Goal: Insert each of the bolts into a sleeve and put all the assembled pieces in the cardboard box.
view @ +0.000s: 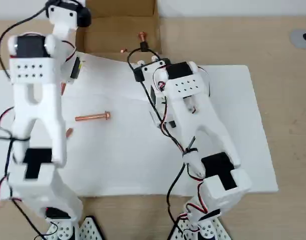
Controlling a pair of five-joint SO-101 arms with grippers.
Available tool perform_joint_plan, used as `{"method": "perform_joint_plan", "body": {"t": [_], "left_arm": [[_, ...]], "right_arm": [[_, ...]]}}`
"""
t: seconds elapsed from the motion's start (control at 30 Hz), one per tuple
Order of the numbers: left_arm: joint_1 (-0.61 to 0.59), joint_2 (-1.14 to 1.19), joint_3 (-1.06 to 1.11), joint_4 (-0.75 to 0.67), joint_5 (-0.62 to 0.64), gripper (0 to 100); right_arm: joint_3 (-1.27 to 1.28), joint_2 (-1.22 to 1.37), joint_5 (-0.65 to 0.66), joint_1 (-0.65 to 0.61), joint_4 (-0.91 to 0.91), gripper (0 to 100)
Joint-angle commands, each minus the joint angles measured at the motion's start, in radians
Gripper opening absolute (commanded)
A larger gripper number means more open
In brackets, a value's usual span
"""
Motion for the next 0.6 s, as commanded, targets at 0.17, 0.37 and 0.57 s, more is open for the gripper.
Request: {"method": "perform_joint_plan", "body": {"t": [0.17, 0.37, 0.57], "left_arm": [[-0.014, -0.447, 0.342, -0.133, 0.097, 1], [-0.014, -0.711, 0.718, -0.336, 0.101, 1], [-0.014, -0.997, 0.982, -0.457, 0.098, 1]], "right_arm": [[-0.002, 0.067, 0.186, -0.018, -0.034, 29.9], [-0.041, 0.145, 0.255, -0.015, -0.052, 29.9], [-0.133, 0.222, 0.31, -0.013, -0.052, 29.9]]}}
